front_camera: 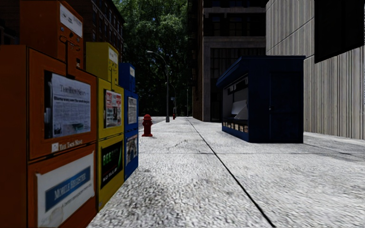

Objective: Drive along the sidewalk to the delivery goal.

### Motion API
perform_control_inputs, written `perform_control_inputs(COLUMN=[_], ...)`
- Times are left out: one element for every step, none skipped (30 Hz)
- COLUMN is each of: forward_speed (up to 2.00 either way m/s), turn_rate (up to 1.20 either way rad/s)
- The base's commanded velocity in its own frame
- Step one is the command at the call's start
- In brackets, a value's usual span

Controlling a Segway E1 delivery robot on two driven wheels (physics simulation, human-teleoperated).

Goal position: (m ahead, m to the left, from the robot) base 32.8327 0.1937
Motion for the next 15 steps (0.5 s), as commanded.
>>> perform_control_inputs(forward_speed=[2.00, 2.00, 2.00, 2.00, 2.00, 2.00, 2.00, 2.00, 2.00, 2.00, 2.00, 2.00, 2.00, 2.00, 2.00], turn_rate=[0.00, 0.00, 0.00, 0.00, 0.00, 0.00, 0.00, 0.00, 0.00, 0.00, 0.00, 0.00, 0.00, 0.00, 0.00])
